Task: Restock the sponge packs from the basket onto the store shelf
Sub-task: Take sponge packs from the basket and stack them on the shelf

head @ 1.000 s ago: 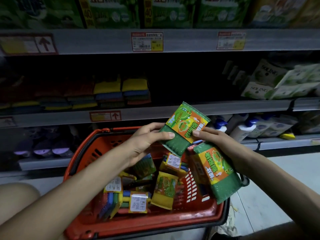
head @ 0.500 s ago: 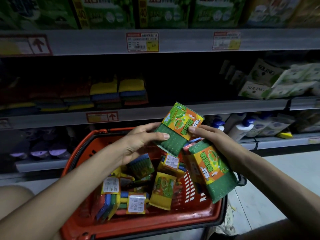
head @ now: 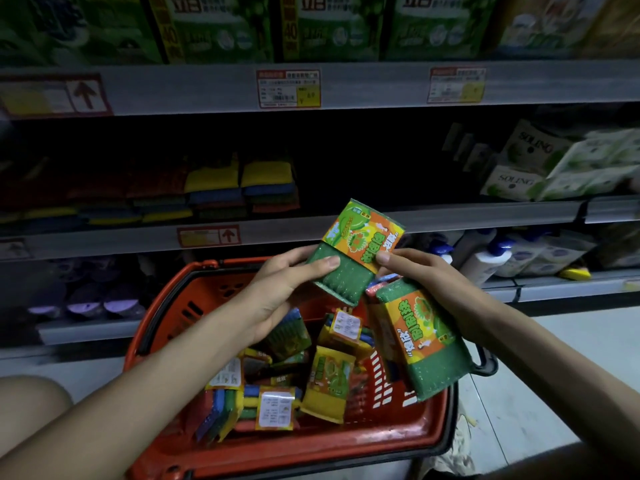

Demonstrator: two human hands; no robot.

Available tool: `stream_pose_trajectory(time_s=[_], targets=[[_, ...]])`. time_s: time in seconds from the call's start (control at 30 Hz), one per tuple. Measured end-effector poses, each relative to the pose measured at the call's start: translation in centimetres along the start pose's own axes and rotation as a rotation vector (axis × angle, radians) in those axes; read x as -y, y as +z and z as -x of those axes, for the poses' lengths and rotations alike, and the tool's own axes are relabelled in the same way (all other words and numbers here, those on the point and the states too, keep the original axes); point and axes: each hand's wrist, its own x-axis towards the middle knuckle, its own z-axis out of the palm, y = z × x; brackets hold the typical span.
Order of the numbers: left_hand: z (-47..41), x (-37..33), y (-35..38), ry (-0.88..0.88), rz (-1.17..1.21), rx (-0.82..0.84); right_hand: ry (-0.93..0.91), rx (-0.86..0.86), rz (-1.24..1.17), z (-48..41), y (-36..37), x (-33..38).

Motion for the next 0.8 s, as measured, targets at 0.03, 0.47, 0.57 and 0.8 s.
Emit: stream_pose_trajectory(time_s=[0.03,0.47,0.57,0.8], targets=[[0.0,-0.2,0.1,0.021,0.012,-0.028,-0.026,-0.027,0.001,0.1,-0.1,0.1],[-0.6,-0.6,2.2,0.280,-0.027,-0.405,-0.346,-0.089,-0.035,2.8,2.2,-0.2],[-0.5,-0.8,2.7,0.311,-0.042,-0.381,-0.356,-0.074,-0.045,2.4,3.1,-0.3],[-2.3,-2.1,2.6,0.388,-0.062,-0.451,-0.431,-0.096,-0.012,-0.2,3.6,0.1]])
